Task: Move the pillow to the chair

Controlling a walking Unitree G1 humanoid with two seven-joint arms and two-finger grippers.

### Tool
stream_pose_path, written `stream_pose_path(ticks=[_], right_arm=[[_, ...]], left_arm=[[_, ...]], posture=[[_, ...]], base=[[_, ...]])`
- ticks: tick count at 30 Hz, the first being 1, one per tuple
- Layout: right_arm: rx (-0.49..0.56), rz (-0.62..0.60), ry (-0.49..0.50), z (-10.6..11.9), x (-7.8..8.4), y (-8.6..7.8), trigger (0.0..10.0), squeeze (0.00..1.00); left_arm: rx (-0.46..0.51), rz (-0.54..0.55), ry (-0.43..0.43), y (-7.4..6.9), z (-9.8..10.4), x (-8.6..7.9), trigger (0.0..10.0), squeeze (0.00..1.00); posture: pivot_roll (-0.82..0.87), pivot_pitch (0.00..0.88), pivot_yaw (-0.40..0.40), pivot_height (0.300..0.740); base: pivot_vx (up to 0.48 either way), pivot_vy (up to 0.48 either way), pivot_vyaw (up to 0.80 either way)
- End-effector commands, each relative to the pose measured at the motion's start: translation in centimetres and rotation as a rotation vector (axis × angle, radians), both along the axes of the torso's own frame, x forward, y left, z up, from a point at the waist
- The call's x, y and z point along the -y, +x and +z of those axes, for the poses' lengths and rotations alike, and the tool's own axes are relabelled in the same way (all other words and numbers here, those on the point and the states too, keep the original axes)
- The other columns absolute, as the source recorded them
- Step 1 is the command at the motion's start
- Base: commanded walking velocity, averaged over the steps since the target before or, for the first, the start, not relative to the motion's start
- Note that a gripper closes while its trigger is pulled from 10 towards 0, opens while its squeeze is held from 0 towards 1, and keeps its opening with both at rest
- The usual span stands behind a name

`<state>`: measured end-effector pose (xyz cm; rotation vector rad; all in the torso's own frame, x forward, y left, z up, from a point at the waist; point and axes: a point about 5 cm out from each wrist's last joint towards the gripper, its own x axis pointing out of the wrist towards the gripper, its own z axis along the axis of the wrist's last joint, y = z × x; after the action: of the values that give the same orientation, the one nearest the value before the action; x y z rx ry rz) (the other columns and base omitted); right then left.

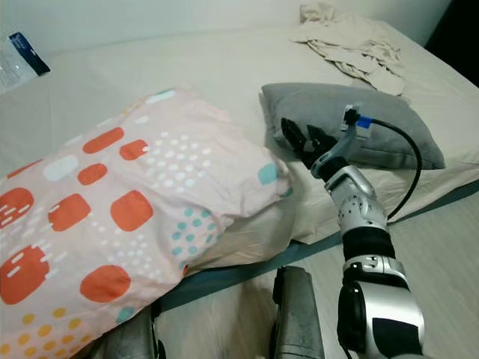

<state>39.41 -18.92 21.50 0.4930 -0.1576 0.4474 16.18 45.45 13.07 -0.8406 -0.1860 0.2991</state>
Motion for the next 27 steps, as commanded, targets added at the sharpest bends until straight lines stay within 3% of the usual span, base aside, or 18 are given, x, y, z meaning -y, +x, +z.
stream_pose_path(ticks=[1,5,7,13,15,18,22,27], right_arm=[[-0.018,-0.010,-0.009,-1.0,0.2,0.1,10.0,0.00],[-0.033,-0.020,-0.061,-1.6,0.1,0.1,10.0,0.00],[-0.035,-0.017,-0.076,-1.9,-0.1,0.1,10.0,0.00],[-0.043,-0.011,-0.074,-2.3,-0.4,0.1,10.0,0.00],[-0.061,0.030,-0.061,-2.7,-1.0,0.2,10.0,0.00],[-0.071,0.053,-0.057,-2.8,-1.4,0.2,10.0,0.00],[-0.191,0.232,-0.129,-5.3,-4.2,-0.3,10.0,0.00],[-0.268,0.277,-0.178,-7.0,-5.5,-0.8,10.0,0.00]], left_arm=[[-0.070,-0.066,-0.038,-1.5,-1.5,0.2,10.0,1.00],[-0.328,-0.279,0.075,-2.3,-4.6,2.5,10.0,1.00],[-0.392,-0.279,0.137,-2.5,-5.4,2.8,10.0,1.00],[-0.427,-0.272,0.175,-2.8,-5.5,2.7,10.0,1.00],[-0.443,-0.377,0.140,-3.2,-5.6,3.6,10.0,1.00],[-0.436,-0.425,0.107,-3.2,-5.6,4.0,10.0,1.00],[-0.354,-0.629,0.001,-2.3,-5.5,7.5,10.0,1.00],[-0.328,-0.732,-0.016,-1.5,-5.8,9.8,10.0,1.00]], posture=[[0.10,0.255,-0.051,0.542],[0.10,0.256,-0.053,0.542],[0.10,0.257,-0.053,0.542],[0.10,0.259,-0.053,0.542],[0.10,0.262,-0.049,0.542],[0.10,0.263,-0.049,0.542],[0.10,0.262,-0.051,0.542],[0.11,0.262,-0.053,0.542]], base=[[0.000,0.000,0.00],[0.000,0.000,0.00],[0.000,0.000,0.00],[0.000,0.000,0.00],[0.000,0.000,0.00],[0.000,0.000,0.00],[0.000,0.000,0.00],[0.000,0.000,0.00]])
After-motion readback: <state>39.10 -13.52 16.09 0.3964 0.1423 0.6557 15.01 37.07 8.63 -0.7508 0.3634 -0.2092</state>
